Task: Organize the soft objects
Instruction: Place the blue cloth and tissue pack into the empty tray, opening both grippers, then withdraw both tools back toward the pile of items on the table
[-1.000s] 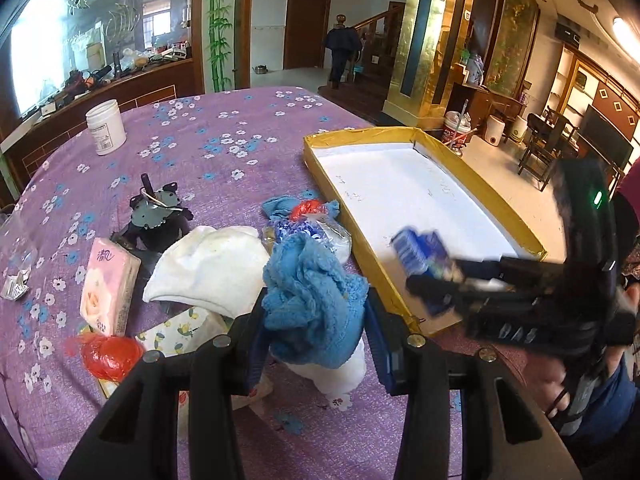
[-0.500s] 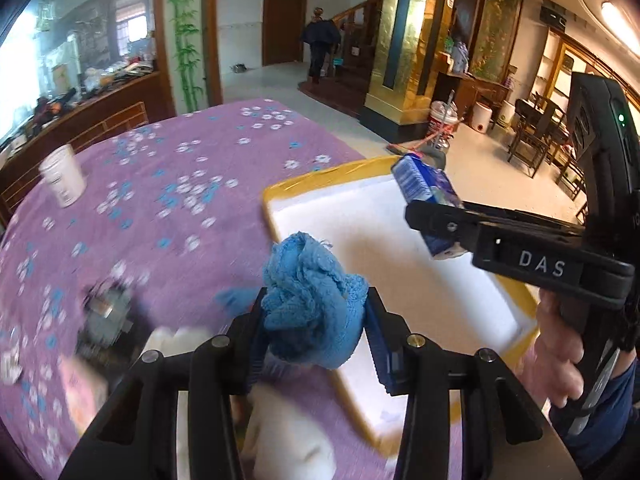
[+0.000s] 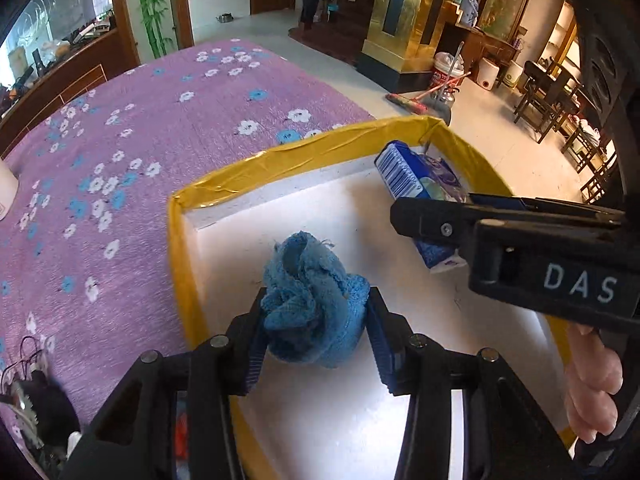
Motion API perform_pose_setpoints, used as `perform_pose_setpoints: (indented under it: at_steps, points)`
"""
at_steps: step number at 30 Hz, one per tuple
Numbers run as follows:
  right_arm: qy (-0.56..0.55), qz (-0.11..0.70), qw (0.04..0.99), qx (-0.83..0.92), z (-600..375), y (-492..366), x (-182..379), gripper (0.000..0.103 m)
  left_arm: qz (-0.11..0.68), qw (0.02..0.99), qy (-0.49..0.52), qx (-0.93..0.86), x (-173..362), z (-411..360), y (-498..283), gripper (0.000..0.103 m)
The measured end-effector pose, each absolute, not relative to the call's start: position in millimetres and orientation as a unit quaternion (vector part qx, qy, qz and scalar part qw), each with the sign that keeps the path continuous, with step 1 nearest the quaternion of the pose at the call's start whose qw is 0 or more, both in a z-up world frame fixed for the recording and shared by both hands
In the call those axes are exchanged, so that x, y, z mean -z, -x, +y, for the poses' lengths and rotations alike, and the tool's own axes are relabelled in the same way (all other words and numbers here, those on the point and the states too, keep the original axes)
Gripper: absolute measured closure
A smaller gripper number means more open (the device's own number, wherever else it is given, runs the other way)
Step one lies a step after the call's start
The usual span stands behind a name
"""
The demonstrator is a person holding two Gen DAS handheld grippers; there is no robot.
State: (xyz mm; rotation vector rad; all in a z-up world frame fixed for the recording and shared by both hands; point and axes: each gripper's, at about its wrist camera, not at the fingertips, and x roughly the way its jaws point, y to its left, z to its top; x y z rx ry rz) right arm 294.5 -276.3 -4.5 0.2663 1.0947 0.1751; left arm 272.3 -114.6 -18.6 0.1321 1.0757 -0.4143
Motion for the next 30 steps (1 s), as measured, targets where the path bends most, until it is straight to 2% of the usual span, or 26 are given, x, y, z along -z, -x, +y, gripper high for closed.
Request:
perform_pose_setpoints:
  at_steps: [4,6,8,10,16,26,30]
  points:
    - [-0.125,0.518,0.842,-0.079,-276,-301,9,0.044,0.511,0.835,-0.070,0.191,25,-118,-274,0.051]
    - [-0.125,0.514,0.845,-0.080,-276,-301,9,0.043,0.511,0.835,-0.069,0.191,25,-118,-274,0.038]
    - [-0.132,0.508,0.847,-0.084,-278,-300,8,0.034,0.509,0.837,-0.065,0.190,25,-117,-276,0.031]
    - [-0.137,0.501,0.850,-0.089,-278,-297,4,0.030,0.506,0.839,-0.065,0.188,24,-116,-273,0.031]
    - [-0.130,0.474,0.866,-0.090,-280,-274,-19,0.030,0.493,0.848,-0.055,0.188,9,-106,-263,0.031]
    - [-0.116,0.374,0.919,-0.053,-269,-154,-61,0.030,0.429,0.882,-0.036,0.191,-38,-62,-191,0.030]
    - [-0.118,0.381,0.916,-0.042,-264,-116,-50,0.030,0.413,0.888,-0.014,0.203,-50,-39,-159,0.029]
